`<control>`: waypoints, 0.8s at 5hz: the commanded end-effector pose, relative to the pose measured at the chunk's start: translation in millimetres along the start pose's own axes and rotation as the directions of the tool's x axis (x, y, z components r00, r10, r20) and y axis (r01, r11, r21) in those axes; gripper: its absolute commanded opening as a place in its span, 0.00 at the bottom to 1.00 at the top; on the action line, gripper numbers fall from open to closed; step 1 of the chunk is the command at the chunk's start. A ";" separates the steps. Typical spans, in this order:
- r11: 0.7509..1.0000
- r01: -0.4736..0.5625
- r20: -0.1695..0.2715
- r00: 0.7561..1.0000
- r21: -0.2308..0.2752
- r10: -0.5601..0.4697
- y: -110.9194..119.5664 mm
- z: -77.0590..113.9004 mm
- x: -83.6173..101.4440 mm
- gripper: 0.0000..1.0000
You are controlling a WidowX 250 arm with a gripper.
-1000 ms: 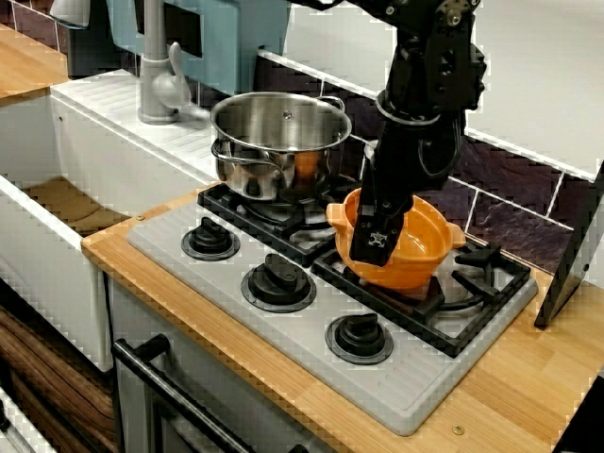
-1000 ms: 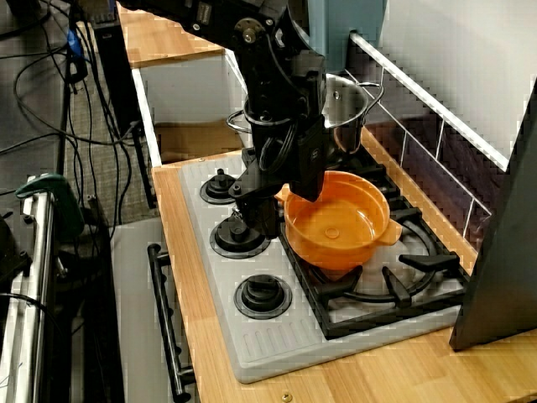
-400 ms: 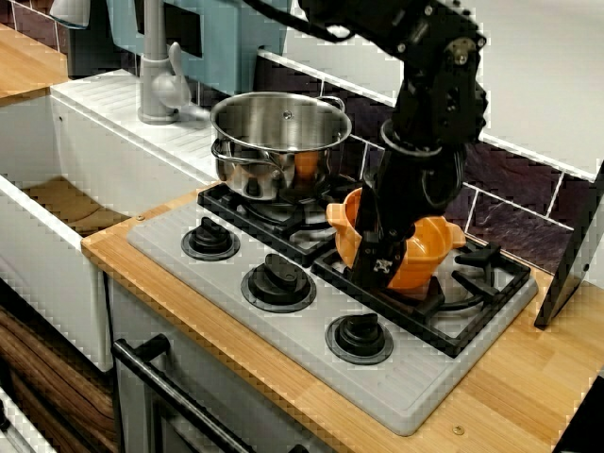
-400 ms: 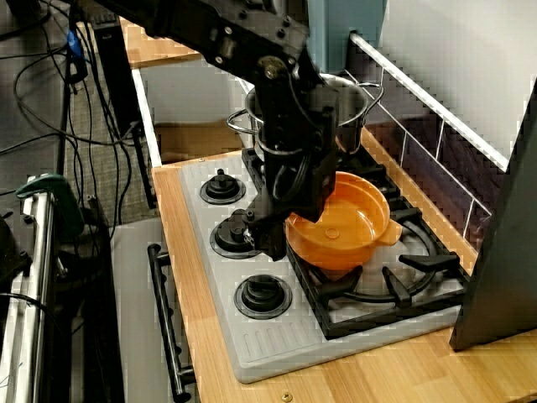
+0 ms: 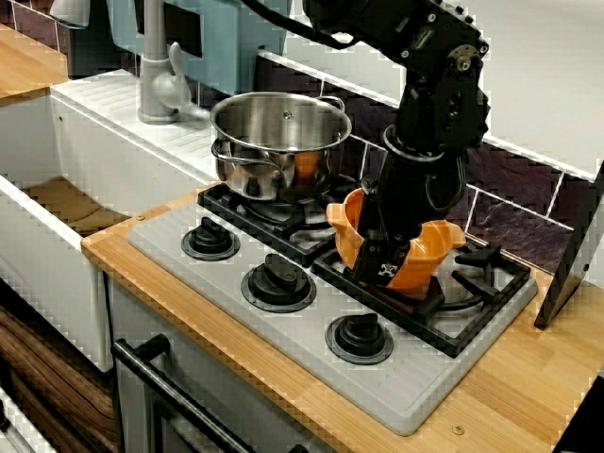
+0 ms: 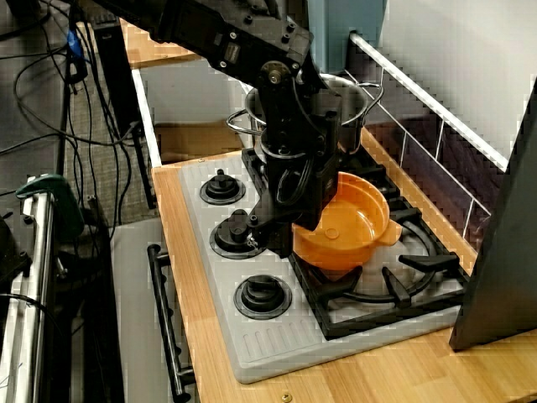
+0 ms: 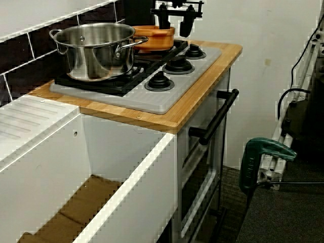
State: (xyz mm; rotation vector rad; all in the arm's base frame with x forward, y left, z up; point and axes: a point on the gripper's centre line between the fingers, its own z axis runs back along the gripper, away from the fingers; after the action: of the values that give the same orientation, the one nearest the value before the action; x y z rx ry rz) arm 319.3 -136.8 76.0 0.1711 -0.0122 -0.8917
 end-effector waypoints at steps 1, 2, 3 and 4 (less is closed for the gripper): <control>0.999 -0.012 0.027 1.000 0.049 0.011 2.7 6.5 -4.5 0.00; 0.999 -0.013 0.043 0.999 0.052 0.011 5.0 18.5 -11.6 0.00; 0.999 -0.008 0.089 0.996 0.052 0.003 9.8 54.9 -22.2 0.00; 0.999 -0.023 0.135 0.991 0.038 0.018 15.0 89.7 -31.5 0.00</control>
State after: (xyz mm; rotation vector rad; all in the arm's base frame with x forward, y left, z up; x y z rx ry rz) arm 303.9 -120.4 145.3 0.1478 -0.0665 -0.8842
